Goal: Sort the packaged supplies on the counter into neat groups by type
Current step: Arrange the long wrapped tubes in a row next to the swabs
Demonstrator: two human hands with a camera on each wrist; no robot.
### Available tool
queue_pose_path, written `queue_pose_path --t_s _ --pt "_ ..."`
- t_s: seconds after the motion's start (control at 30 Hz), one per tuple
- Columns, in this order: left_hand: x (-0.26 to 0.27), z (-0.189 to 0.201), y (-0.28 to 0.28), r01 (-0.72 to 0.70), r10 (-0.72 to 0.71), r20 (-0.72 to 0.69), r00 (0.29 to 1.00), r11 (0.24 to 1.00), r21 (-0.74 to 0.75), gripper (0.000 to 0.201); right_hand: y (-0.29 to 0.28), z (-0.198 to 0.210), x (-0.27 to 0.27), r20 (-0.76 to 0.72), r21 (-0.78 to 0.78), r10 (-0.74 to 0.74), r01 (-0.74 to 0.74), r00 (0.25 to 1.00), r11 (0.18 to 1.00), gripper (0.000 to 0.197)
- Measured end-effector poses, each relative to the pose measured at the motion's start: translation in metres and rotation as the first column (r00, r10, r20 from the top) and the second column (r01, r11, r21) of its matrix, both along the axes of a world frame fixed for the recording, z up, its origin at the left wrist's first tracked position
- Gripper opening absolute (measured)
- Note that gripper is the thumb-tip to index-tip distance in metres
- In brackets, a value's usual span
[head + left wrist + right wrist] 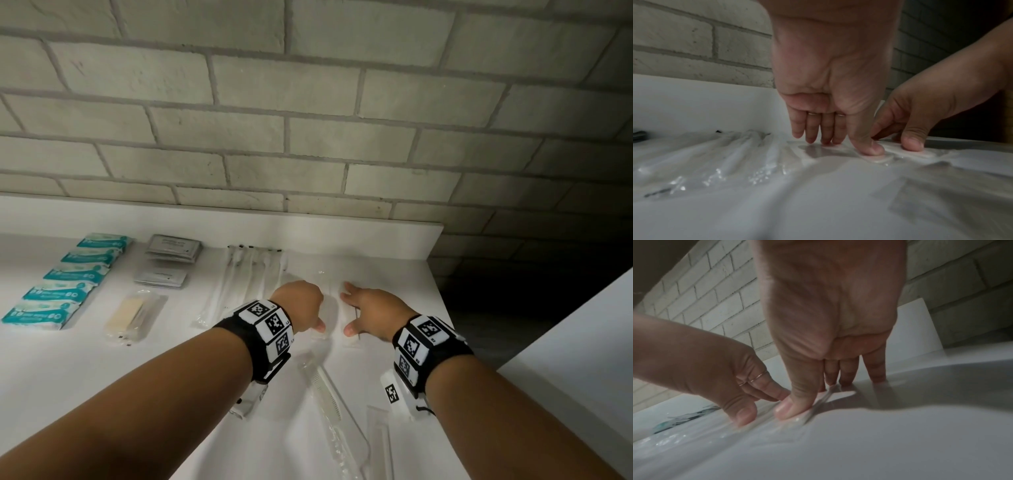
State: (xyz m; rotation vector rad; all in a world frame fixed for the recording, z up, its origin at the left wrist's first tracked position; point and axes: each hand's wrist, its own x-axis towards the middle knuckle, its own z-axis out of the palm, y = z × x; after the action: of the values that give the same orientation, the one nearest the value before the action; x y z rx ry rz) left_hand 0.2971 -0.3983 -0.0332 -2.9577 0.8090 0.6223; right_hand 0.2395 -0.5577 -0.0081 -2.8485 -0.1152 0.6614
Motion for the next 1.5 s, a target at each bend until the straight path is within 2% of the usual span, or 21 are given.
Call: queue_pose_path --t_s 0.17,0.27,0.33,0.4,0.43,0.53,0.57,0.63,0.73,0.83,0.93,0.97,1.0,1.07,1.13,1.2,1.3,1.4,1.5 --pt "0.008 -0.002 0.005 0.012 -0.012 0.010 1.000 1.000 0.004 0.065 -0.002 0.000 0.001 -0.045 0.010 0.020 -0.020 0.999 1.000 0.080" --pt "0.004 0.000 0.006 0.005 -0.005 0.026 1.000 1.000 -0.002 0.064 0.001 0.003 -0.009 -0.025 0.218 -0.093 0.096 0.995 0.971 0.085" --pt "0.001 0.002 0.005 0.015 -0.015 0.039 0.999 1.000 -0.004 0.058 0.013 0.010 -0.023 0.079 0.277 -0.163 0.135 0.983 0.951 0.079" --pt "0.000 0.005 0.004 0.022 -0.022 0.032 0.999 1.000 -0.004 0.049 0.034 0.017 -0.042 0.165 0.201 -0.111 0.077 0.980 0.976 0.063" --pt "-0.001 0.007 0.004 0.023 -0.023 0.027 0.999 1.000 0.004 0.047 0.047 0.019 -0.053 0.115 0.174 -0.068 0.047 0.991 0.984 0.061" --pt "-0.002 0.009 0.005 0.008 -0.008 0.021 1.000 1.000 -0.013 0.057 0.075 0.010 -0.076 -0.081 0.033 0.019 -0.016 0.997 0.999 0.077" --pt "-0.002 0.009 0.005 0.007 -0.007 0.017 1.000 1.000 -0.022 0.061 0.078 0.006 -0.076 -0.094 -0.011 -0.003 0.002 0.996 1.000 0.083" --pt "-0.003 0.009 0.007 0.001 0.000 0.023 1.000 0.999 -0.035 0.062 0.075 0.002 -0.069 -0.106 0.024 -0.088 0.091 0.990 0.996 0.084" --pt "-0.004 0.007 0.011 -0.028 0.032 0.032 0.999 0.994 -0.104 0.066 0.054 0.015 -0.057 -0.145 0.185 -0.246 0.271 0.958 0.945 0.049" --pt "-0.007 0.009 0.013 -0.052 0.053 0.006 0.999 0.988 -0.145 0.071 0.024 0.027 -0.045 -0.178 0.343 -0.407 0.444 0.896 0.828 0.032" --pt "-0.008 0.013 0.012 -0.060 0.059 -0.015 0.998 0.986 -0.153 0.075 -0.005 0.031 -0.027 -0.035 0.463 -0.570 0.519 0.821 0.719 0.033" --pt "-0.009 0.014 0.013 -0.062 0.060 -0.015 0.998 0.985 -0.160 0.075 -0.013 0.028 -0.023 0.038 0.466 -0.591 0.509 0.806 0.724 0.040" --pt "-0.010 0.014 0.014 -0.063 0.062 -0.012 0.998 0.983 -0.174 0.077 -0.020 0.026 -0.022 0.119 0.425 -0.577 0.484 0.808 0.765 0.047" --pt "-0.012 0.013 0.015 -0.061 0.067 0.016 0.998 0.969 -0.241 0.080 -0.027 0.020 -0.026 0.205 0.287 -0.453 0.389 0.868 0.876 0.056" --pt "-0.016 0.014 0.012 -0.052 0.074 0.048 0.996 0.937 -0.345 0.081 -0.028 0.012 -0.034 0.133 0.239 -0.316 0.279 0.939 0.930 0.062" --pt "-0.019 0.015 0.004 -0.003 0.033 0.073 0.997 0.925 -0.380 0.079 -0.026 0.005 -0.037 0.040 0.139 -0.192 0.185 0.981 0.973 0.068" --pt "-0.024 0.015 -0.015 0.105 -0.096 0.046 0.994 0.956 -0.272 0.080 -0.024 0.000 -0.032 0.008 -0.052 -0.074 0.074 0.997 0.996 0.071" --pt "-0.025 0.014 -0.025 0.116 -0.117 0.000 0.993 0.981 -0.156 0.077 -0.023 0.001 -0.028 0.019 -0.074 -0.056 0.057 0.998 0.996 0.071" --pt "-0.021 0.013 -0.023 0.075 -0.078 -0.017 0.997 0.988 -0.132 0.073 -0.026 -0.004 -0.028 0.012 -0.035 -0.068 0.069 0.998 0.997 0.071"
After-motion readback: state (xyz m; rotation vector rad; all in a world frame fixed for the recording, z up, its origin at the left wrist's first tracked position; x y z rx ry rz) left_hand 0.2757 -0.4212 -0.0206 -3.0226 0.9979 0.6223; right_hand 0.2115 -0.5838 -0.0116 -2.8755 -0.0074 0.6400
